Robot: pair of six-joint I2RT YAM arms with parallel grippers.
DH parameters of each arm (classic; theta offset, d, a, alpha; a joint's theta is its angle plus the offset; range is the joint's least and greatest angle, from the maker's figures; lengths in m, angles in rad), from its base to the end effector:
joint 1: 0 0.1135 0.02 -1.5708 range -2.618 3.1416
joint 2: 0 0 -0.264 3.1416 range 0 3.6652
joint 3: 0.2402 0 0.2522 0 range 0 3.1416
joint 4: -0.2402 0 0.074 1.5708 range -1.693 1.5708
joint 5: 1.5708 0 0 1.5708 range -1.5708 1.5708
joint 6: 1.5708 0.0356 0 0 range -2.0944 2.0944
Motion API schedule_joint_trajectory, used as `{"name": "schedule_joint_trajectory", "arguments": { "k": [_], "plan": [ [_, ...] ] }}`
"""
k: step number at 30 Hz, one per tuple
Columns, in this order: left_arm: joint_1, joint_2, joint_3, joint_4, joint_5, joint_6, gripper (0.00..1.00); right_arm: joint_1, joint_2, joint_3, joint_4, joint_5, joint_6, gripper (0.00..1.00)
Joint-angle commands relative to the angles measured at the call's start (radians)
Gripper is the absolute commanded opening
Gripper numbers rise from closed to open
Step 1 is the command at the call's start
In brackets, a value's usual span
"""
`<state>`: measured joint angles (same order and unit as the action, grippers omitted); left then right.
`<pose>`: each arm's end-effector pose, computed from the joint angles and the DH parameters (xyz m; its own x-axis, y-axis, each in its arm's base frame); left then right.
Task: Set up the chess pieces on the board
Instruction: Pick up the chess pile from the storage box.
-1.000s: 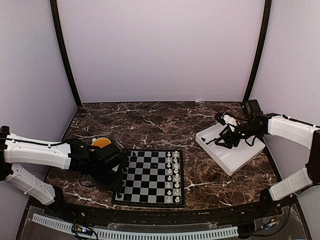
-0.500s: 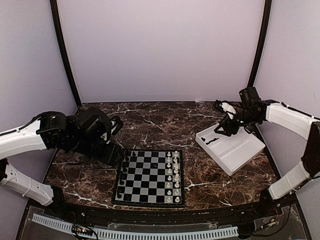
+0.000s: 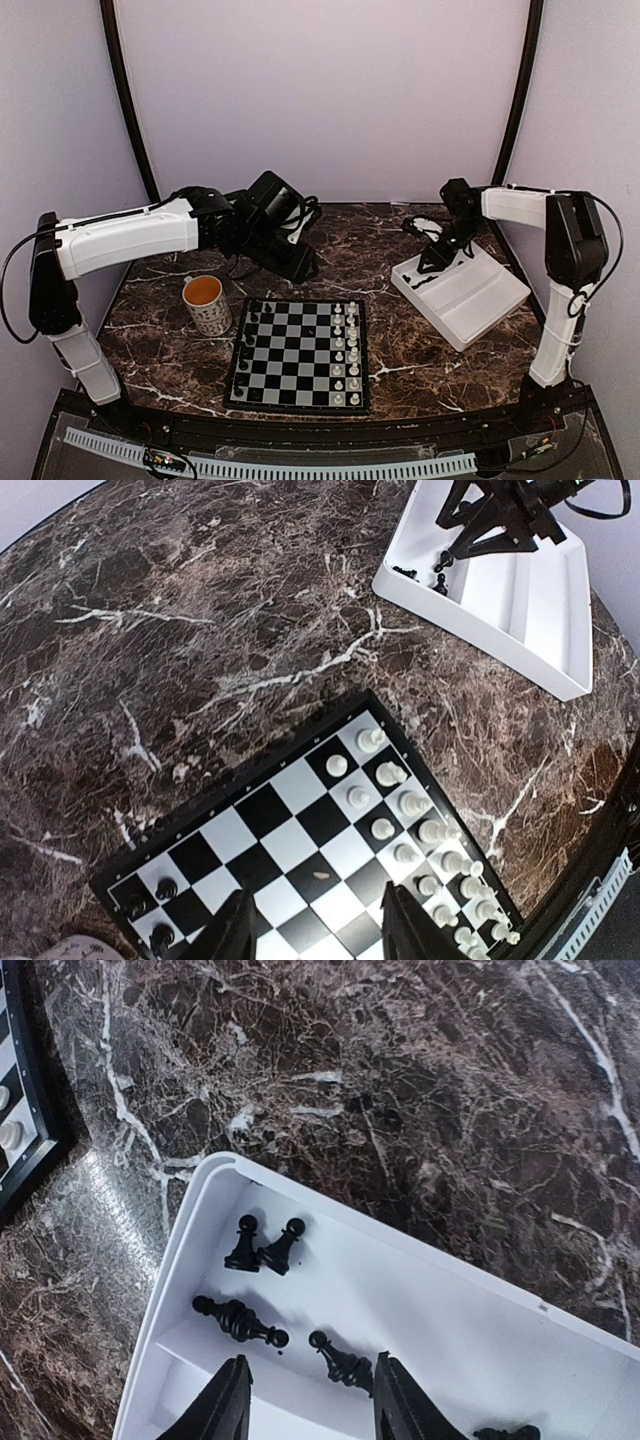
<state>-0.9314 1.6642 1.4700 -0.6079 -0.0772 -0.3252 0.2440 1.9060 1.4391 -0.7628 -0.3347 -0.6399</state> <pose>0.2246 -0.2974 0.3092 -0.6518 0.3428 -0.6765 0.5908 0.7888 -0.1696 0.3743 0.1052 0.2047 -0.5336 -0.7140 -0.4532 -0.8146 0.5780 0.0486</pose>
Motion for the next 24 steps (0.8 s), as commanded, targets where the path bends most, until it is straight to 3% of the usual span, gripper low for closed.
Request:
{"name": "schedule_joint_trajectory", "arguments": {
  "k": [1,13,24],
  "plan": [
    [0.044,0.067,0.127,-0.004,0.129,0.065,0.45,0.041,0.058,0.061,-0.048,0.006,0.000,0.44],
    [0.105,0.182,0.240,-0.060,0.180,0.050,0.45,0.089,0.167,0.132,-0.016,0.053,0.047,0.49],
    [0.117,0.198,0.246,-0.068,0.194,0.044,0.45,0.116,0.190,0.123,-0.008,0.101,0.073,0.40]
  ]
}}
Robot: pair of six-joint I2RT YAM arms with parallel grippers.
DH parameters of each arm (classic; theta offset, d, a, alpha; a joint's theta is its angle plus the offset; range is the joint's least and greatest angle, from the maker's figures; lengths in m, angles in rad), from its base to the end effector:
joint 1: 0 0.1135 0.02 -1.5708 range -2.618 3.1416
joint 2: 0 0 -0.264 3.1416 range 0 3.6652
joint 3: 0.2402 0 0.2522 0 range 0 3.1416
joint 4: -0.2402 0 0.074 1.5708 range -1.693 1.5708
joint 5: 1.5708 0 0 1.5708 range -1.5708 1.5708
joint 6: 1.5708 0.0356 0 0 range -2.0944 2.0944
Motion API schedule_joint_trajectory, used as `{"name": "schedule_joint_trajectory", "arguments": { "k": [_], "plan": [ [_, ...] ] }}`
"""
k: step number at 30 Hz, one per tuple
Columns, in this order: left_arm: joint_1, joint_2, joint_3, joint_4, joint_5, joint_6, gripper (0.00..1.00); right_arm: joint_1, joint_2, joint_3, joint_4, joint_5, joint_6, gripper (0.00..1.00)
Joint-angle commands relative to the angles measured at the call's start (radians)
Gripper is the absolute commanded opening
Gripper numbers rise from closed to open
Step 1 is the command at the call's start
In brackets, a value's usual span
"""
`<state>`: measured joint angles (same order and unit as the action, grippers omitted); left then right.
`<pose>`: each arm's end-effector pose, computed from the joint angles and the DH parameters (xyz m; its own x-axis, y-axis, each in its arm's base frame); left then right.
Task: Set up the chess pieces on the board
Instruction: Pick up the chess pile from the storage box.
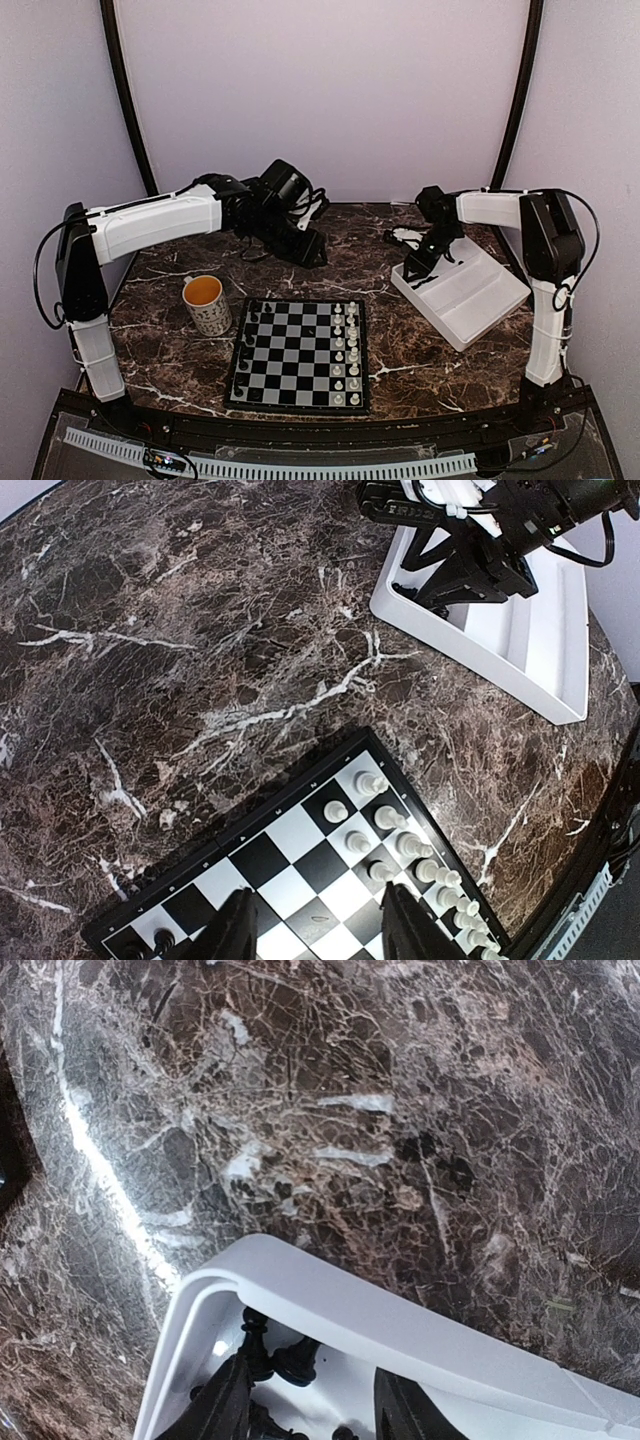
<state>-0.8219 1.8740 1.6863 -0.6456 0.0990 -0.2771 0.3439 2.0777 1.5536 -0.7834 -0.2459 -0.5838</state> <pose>0.2863 -0.3131 0.2977 -0.6965 0.3494 -0.6268 0.6067 0.7531 -0.2543 0.3911 0.1493 0.1689 -0.5453 -0.7632 -0.3467 -0.8237 0.5646 0.0526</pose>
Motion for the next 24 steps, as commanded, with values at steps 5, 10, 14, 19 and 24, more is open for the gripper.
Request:
{"name": "schedule_joint_trajectory", "arguments": {
  "k": [5,10,14,19,24],
  "plan": [
    [0.007,-0.012,0.024,-0.032,0.019,-0.009,0.45,0.023,0.028,0.006,0.009,0.017,0.023,0.33],
    [0.008,-0.022,0.007,-0.030,0.017,-0.018,0.45,0.025,0.028,-0.010,0.010,0.050,0.031,0.31],
    [0.008,-0.028,-0.009,-0.020,0.021,-0.024,0.45,0.028,0.025,-0.025,0.009,0.064,0.042,0.34],
    [0.007,-0.029,-0.013,-0.013,0.027,-0.029,0.45,0.027,0.017,-0.039,0.007,0.070,0.053,0.32],
    [0.008,-0.029,-0.014,-0.011,0.031,-0.028,0.45,0.027,0.015,-0.039,0.012,0.068,0.063,0.24]
  ]
}}
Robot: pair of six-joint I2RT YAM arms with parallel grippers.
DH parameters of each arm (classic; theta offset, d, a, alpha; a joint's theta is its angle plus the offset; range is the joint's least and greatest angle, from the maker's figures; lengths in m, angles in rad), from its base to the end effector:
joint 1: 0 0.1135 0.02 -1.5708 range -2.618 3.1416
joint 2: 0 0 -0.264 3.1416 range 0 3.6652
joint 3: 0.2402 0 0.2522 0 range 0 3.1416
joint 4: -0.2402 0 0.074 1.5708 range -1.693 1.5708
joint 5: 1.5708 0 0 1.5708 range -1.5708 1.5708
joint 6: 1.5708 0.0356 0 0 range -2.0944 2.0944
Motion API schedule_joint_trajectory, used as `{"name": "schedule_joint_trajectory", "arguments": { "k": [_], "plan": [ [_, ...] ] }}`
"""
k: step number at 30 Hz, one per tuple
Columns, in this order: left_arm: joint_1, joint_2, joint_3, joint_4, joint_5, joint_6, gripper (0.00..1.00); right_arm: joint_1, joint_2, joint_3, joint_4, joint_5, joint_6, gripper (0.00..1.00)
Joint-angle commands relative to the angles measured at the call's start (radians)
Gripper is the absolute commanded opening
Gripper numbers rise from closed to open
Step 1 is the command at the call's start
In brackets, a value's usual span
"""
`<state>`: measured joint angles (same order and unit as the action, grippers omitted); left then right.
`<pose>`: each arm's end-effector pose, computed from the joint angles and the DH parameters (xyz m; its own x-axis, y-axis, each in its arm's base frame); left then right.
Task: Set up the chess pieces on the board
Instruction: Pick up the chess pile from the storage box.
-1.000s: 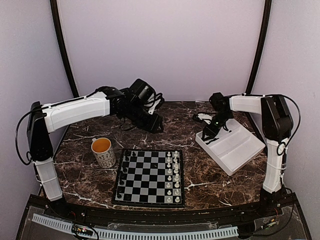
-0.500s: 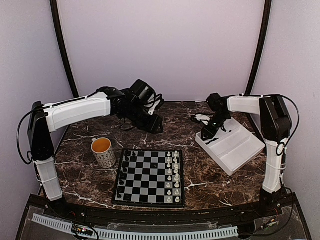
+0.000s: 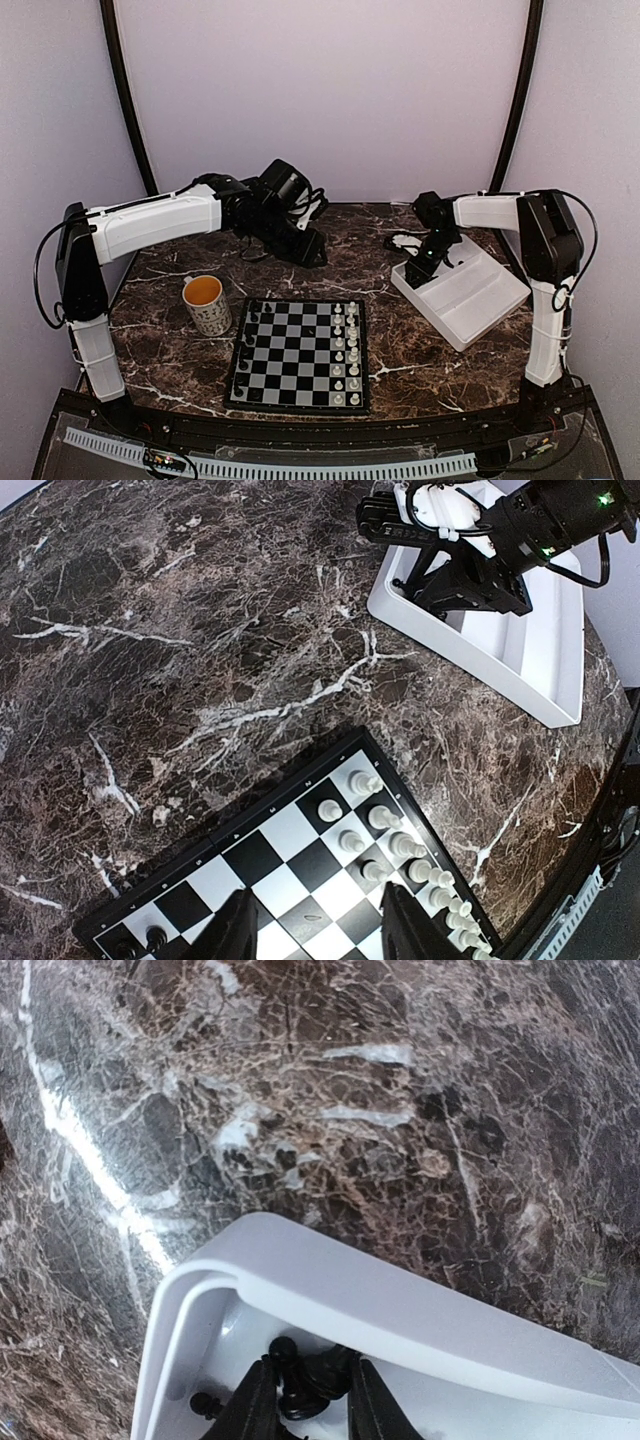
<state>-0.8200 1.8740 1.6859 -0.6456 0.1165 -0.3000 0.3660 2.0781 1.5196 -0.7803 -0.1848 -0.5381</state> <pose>0.2864 -0.3130 0.2976 -0.7129 0.3338 -0.6167 0.5954 0.7527 -0.2809 0.3832 0.1539 0.1593 -0.5798 -0.7617 -0.2891 -0.8017 0.5967 0.0357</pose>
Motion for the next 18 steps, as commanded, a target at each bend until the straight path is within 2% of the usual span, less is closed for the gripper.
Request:
{"name": "schedule_joint_trajectory", "arguments": {
  "k": [1,10,18],
  "plan": [
    [0.006,-0.027,-0.014,-0.011,0.014,-0.005,0.45,0.005,0.014,-0.004,0.008,0.005,0.019,0.23],
    [0.006,-0.015,-0.002,0.015,0.024,0.005,0.45,-0.006,-0.070,-0.037,0.014,0.016,0.010,0.15],
    [0.006,0.032,0.066,0.136,0.092,0.007,0.45,-0.028,-0.230,-0.050,0.005,-0.075,0.002,0.14]
  ]
}}
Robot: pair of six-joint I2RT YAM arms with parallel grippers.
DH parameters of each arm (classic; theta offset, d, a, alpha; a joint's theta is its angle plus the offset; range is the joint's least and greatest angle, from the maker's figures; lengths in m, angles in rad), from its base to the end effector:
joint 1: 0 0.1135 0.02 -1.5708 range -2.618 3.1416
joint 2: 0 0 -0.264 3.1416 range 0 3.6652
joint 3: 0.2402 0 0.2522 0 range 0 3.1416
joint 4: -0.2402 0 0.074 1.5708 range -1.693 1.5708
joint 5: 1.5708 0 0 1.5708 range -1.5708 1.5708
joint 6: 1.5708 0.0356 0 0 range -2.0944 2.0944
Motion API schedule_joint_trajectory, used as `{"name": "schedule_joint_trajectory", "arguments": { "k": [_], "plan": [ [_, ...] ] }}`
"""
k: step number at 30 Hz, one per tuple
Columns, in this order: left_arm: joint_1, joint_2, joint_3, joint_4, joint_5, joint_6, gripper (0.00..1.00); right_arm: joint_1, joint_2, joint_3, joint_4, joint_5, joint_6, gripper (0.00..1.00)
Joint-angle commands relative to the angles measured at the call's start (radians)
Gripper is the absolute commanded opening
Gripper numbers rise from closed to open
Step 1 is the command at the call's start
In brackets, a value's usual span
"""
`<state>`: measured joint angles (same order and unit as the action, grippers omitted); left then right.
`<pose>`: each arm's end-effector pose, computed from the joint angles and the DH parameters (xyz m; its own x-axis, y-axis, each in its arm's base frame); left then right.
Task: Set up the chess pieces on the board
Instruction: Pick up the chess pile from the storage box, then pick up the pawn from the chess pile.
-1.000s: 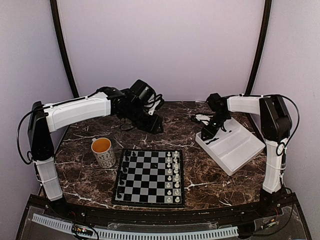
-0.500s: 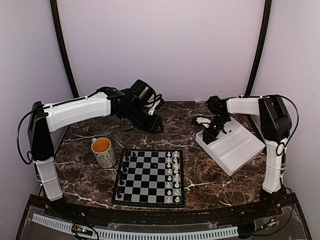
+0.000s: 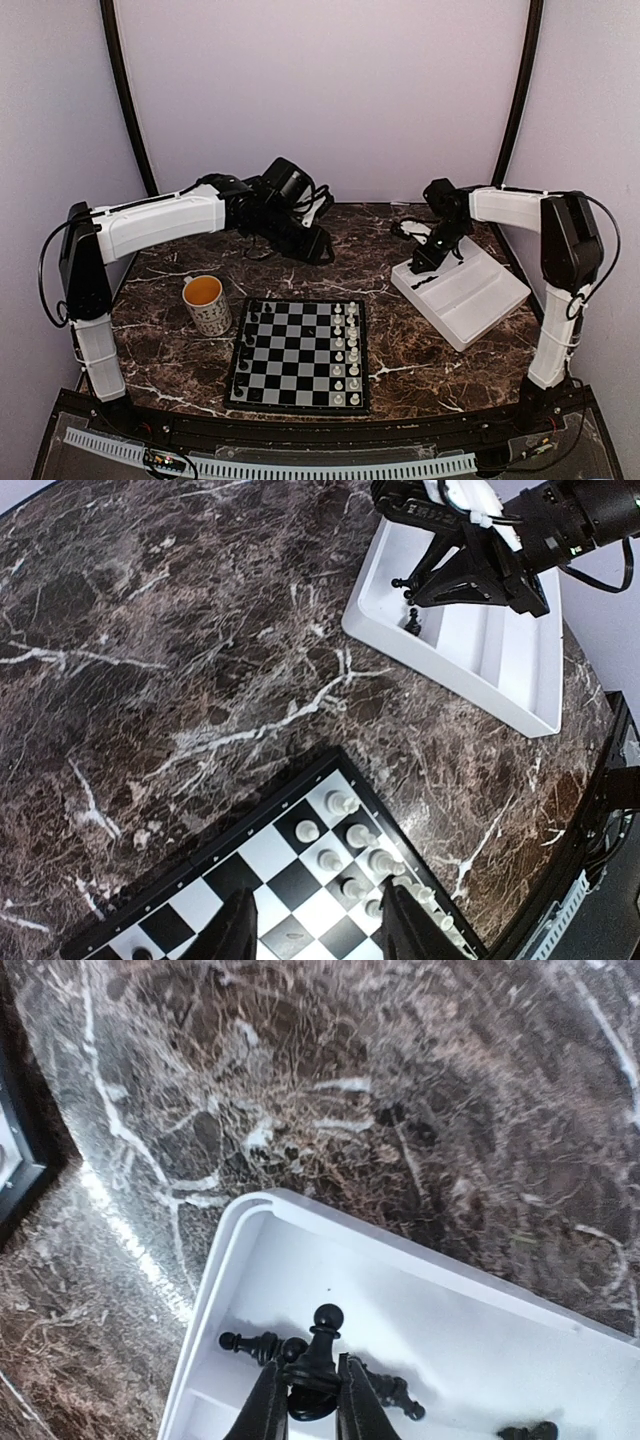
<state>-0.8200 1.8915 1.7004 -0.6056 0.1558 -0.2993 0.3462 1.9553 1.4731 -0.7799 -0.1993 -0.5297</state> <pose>0.2903 -0.3192 0.2984 -0.7009 0.3242 -0.6353 0.6171 0.7224 -0.3121 0.3710 0.1413 0.1940 -0.5767 -0.7346 -0.3575 -0.7887 0.6147 0.0093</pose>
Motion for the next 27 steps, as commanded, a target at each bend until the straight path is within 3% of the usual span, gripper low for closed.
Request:
{"name": "schedule_joint_trajectory", "arguments": {
  "k": [1,14,20,27],
  "plan": [
    [0.006,0.019,0.061,0.112,0.071,0.006,0.45,-0.008,-0.124,-0.005,0.006,-0.074,-0.004,0.14],
    [0.006,0.143,0.132,0.514,0.323,-0.205,0.46,0.045,-0.301,0.000,0.051,-0.390,-0.032,0.15],
    [0.005,0.187,0.128,0.615,0.410,-0.291,0.46,0.074,-0.311,0.030,0.032,-0.483,-0.033,0.15],
    [0.007,0.195,0.116,0.656,0.417,-0.314,0.42,0.076,-0.303,0.046,0.020,-0.548,-0.024,0.15]
  ]
}}
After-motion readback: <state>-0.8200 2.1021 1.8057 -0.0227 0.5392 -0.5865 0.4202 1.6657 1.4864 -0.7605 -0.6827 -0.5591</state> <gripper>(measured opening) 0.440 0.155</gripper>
